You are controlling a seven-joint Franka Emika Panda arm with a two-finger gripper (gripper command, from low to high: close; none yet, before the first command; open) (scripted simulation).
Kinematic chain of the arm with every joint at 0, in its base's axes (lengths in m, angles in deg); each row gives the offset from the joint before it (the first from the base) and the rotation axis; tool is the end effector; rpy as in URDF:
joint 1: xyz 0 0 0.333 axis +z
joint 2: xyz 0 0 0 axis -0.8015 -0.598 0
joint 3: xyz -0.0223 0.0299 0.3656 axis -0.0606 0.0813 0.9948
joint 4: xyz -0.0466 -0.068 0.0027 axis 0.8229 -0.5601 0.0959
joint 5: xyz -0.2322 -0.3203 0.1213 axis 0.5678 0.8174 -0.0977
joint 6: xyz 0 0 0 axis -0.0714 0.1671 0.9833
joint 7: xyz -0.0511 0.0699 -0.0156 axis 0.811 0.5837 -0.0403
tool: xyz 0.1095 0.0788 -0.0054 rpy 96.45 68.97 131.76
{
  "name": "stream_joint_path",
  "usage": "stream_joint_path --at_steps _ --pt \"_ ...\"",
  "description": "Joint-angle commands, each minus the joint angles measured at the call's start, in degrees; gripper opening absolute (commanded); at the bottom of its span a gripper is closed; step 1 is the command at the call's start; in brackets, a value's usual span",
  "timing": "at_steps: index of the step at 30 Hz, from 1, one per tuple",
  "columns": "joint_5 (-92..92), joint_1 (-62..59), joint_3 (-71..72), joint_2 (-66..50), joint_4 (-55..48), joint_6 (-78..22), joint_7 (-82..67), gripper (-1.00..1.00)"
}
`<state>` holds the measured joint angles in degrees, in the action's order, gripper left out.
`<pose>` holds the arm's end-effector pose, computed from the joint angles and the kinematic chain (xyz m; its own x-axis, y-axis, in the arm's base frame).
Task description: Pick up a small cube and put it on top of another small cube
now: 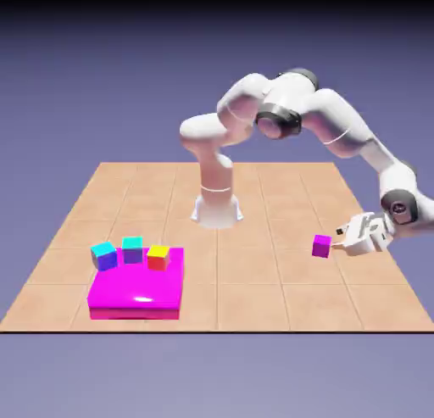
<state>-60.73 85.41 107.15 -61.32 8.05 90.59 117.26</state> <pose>0.2800 0.4732 0.1090 0.7627 0.0317 -0.6459 0.5683 -0.5096 0.6460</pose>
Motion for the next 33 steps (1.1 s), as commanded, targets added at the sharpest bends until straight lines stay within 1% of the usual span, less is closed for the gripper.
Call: stream_joint_path --at_steps 1,6,7,8,13,33 --pt "0.0 0.0 0.0 0.0 0.0 0.0 0.0 0.00" --pt "1.8 -3.0 -1.0 0.2 9.4 8.0 1.5 0.00" --pt "1.8 -3.0 -1.0 0.2 9.4 8.0 1.5 -1.00" --pt "1.8 -3.0 -1.0 0.2 9.4 8.0 1.5 -1.00" --pt "-0.1 -0.9 -1.0 0.3 -0.2 0.0 -0.9 -1.00" --pt "-2.3 -40.8 -42.5 12.0 -7.6 -2.1 -37.3 -1.00"
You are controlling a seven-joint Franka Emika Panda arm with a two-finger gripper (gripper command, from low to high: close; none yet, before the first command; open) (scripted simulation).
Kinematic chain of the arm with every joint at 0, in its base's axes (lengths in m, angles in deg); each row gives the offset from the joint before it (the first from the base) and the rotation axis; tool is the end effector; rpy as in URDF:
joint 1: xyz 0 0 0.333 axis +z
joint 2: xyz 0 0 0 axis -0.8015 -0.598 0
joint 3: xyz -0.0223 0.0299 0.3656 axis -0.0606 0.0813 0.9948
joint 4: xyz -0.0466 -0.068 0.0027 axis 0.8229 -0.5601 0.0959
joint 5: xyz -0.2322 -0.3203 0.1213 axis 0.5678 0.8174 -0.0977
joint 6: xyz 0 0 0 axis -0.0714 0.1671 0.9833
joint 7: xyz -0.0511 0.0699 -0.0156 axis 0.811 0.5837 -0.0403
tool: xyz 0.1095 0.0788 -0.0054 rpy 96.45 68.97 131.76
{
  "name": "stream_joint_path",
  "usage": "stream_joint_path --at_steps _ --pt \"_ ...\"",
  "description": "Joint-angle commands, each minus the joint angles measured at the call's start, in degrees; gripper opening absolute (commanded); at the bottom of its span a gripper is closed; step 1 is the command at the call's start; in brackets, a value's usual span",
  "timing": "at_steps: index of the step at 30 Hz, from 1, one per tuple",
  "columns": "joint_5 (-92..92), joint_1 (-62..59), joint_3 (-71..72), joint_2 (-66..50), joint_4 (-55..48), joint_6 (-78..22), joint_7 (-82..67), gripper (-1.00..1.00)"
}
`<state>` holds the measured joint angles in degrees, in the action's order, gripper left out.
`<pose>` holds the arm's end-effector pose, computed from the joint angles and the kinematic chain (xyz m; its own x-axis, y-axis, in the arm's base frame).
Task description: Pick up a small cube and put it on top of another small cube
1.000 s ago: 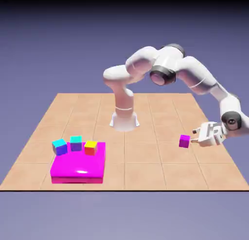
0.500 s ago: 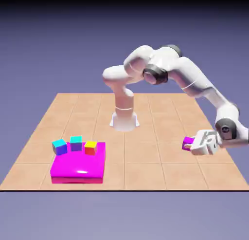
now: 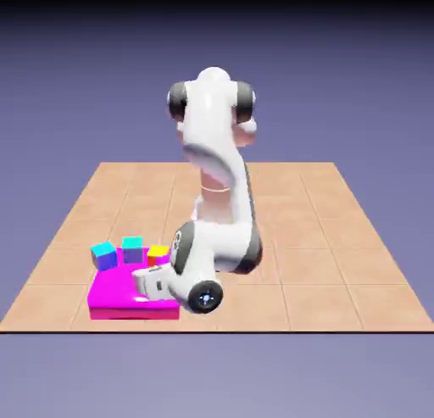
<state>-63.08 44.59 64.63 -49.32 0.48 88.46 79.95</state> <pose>0.5747 -0.2106 0.2193 0.4244 -0.6315 -0.6489 -0.1154 -0.7485 0.6530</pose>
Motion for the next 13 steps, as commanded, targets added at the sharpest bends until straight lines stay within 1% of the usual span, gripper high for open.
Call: stream_joint_path --at_steps 1,3,4,10,11,12,13 --pt "0.0 -2.0 -2.1 0.6 -0.4 -0.1 -1.9 -1.00" --pt "-0.2 -5.7 -6.0 1.7 -1.1 -0.3 -5.3 -1.00" --pt "-0.2 -5.7 -6.0 1.7 -1.1 -0.3 -5.3 -1.00" --pt "0.4 -7.0 -6.3 4.6 10.6 8.5 -2.7 -1.00" --pt "0.4 -7.0 -6.3 4.6 10.6 8.5 -2.7 1.00" --pt "0.4 -7.0 -6.3 4.6 10.6 8.5 -2.7 1.00" --pt "0.3 -6.7 -6.2 4.1 8.5 6.9 -3.1 1.00"
